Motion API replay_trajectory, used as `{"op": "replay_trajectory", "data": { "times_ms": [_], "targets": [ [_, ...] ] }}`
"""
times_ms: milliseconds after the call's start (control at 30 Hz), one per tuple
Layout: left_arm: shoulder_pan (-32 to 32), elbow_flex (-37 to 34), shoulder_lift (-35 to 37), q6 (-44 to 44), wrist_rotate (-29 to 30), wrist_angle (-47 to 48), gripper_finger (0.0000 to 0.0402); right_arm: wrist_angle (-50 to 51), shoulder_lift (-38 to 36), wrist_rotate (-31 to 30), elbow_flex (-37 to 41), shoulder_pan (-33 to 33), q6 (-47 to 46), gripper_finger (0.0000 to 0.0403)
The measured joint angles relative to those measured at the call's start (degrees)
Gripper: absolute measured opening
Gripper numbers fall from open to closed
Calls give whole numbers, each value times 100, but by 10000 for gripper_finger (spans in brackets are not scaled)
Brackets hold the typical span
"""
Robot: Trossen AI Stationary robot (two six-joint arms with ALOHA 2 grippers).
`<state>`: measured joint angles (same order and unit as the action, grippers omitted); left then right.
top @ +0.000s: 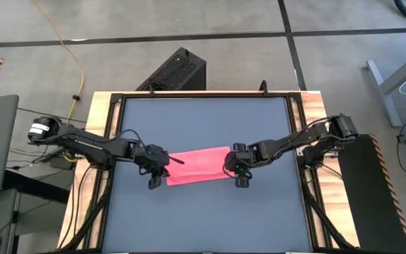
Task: Roll towel
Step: Fold the pink towel
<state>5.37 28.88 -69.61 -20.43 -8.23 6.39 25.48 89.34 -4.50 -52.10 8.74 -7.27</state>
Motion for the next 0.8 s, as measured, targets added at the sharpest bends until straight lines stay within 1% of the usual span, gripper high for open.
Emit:
{"op": "replay_trajectory", "data": {
  "times_ms": [200, 400, 500, 600, 800],
  "targets": [
    [1, -4, -441, -27, -99, -71, 0, 21, 0, -1, 0, -20, -134, 15],
    [2, -4, -537, 15, -179, -314, 0, 109, 0, 1, 0, -1, -326, 19],
    [2, -4, -537, 22, -190, -314, 0, 108, 0, 1, 0, 24, -326, 34],
    [2, -4, -537, 18, -197, -344, 0, 175, 0, 16, 0, 14, -335, 56],
    [2, -4, -537, -28, -287, -346, 1, 285, 0, 503, 0, 13, -345, 92]
  ]
}}
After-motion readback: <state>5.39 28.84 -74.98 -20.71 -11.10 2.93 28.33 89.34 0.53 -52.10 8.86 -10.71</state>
